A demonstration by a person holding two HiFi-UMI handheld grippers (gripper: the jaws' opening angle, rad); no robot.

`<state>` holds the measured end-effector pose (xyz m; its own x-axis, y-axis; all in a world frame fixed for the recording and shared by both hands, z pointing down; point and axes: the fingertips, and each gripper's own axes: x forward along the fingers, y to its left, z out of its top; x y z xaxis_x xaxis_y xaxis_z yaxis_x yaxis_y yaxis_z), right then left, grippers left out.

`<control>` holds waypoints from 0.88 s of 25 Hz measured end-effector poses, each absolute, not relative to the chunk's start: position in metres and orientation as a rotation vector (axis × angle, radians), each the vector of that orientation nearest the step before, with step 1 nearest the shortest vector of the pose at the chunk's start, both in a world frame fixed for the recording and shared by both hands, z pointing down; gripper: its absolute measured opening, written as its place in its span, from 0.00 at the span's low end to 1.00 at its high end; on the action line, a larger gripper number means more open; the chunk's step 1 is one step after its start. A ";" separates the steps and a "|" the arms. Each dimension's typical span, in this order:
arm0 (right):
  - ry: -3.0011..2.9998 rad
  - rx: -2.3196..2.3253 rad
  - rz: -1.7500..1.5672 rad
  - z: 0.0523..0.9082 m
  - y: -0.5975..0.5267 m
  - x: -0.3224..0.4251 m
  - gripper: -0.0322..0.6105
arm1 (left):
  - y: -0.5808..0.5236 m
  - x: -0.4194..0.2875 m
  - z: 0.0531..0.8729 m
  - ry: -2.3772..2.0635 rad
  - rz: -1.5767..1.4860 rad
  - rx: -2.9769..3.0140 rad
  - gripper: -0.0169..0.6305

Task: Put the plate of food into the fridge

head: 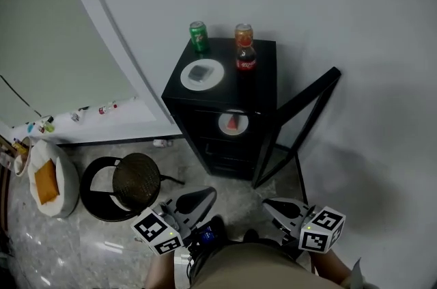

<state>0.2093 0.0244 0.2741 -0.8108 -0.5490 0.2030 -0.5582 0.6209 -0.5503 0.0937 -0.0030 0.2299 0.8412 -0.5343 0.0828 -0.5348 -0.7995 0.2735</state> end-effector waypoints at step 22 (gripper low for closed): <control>-2.687 1.090 0.824 0.272 -0.047 0.096 0.08 | -0.086 -0.027 0.241 -0.762 -0.112 2.757 0.04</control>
<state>0.0958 -0.0469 0.2716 -0.7318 -0.6071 0.3096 -0.6763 0.5908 -0.4399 -0.0269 -0.0856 0.2414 0.8578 -0.5139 -0.0007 -0.4923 -0.8222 0.2857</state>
